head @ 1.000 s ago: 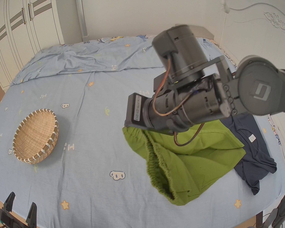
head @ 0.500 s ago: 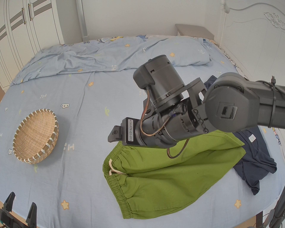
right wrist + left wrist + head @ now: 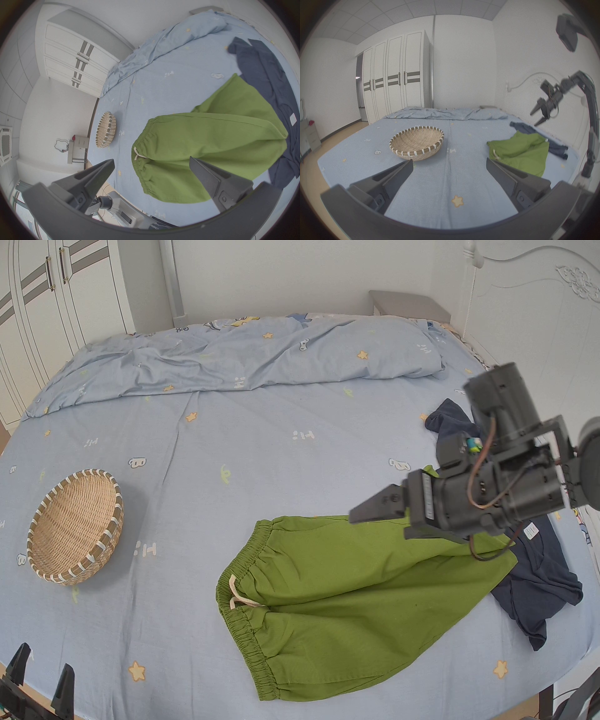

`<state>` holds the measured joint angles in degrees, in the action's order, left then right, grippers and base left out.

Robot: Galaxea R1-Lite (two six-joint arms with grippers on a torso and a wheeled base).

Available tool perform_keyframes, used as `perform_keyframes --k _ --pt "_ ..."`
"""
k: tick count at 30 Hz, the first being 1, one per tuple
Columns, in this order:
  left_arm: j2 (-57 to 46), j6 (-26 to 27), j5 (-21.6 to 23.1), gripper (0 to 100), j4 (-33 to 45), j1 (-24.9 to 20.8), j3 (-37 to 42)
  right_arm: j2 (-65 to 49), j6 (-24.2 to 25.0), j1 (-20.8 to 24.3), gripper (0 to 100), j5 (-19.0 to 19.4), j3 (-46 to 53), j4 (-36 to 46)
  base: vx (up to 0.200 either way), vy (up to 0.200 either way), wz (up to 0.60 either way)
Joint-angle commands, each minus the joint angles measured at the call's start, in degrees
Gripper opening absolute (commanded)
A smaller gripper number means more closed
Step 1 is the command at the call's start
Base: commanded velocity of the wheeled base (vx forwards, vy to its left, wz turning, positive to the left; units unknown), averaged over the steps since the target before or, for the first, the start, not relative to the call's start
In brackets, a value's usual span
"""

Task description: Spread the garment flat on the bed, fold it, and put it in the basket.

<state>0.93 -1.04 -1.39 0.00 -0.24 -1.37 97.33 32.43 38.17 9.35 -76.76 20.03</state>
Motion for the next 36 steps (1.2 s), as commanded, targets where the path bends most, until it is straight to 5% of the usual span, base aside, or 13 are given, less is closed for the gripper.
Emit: perform_keyframes --k 1,4,8,10,12,16,20,24,36 --pt "8.8 -13.6 1.0 100 5.4 -3.9 -26.6 -21.3 -3.1 -15.5 100 10.9 21.1 -12.6 0.0 0.0 0.0" --pt "20.5 -14.0 6.4 100 17.8 -9.2 -34.7 -21.6 -3.3 -16.5 100 11.4 22.7 -13.7 0.0 0.0 0.0" --pt "35.9 -20.7 21.7 100 17.5 -15.2 -33.2 -21.6 -3.3 -17.3 100 9.8 25.3 -16.8 0.0 0.0 0.0" --pt "39.9 -23.5 24.0 100 16.1 -16.1 -32.5 -21.7 -3.2 -17.4 100 9.5 25.5 -17.7 0.0 0.0 0.0" --pt "53.1 -30.9 30.4 100 6.8 -19.6 -28.3 -21.7 -2.9 -18.7 100 10.1 25.9 -19.9 0.0 0.0 0.0" --pt "67.9 -32.5 36.8 100 -9.4 -24.5 -21.1 -22.9 -3.1 -20.1 100 10.5 28.2 -20.3 0.0 0.0 0.0" --pt "83.2 -33.1 40.0 100 -26.8 -28.3 -16.0 -24.4 -3.8 -20.2 100 12.3 29.3 -20.3 0.0 0.0 0.0" --pt "98.7 -34.7 40.3 100 -36.4 -34.9 -13.0 -24.3 -4.0 -20.3 100 12.3 29.2 -21.0 0.0 0.0 0.0" --pt "112.4 -37.8 39.4 100 -62.0 -35.3 -2.9 -24.7 -4.0 -21.9 100 12.3 29.8 -21.7 0.0 0.0 0.0"
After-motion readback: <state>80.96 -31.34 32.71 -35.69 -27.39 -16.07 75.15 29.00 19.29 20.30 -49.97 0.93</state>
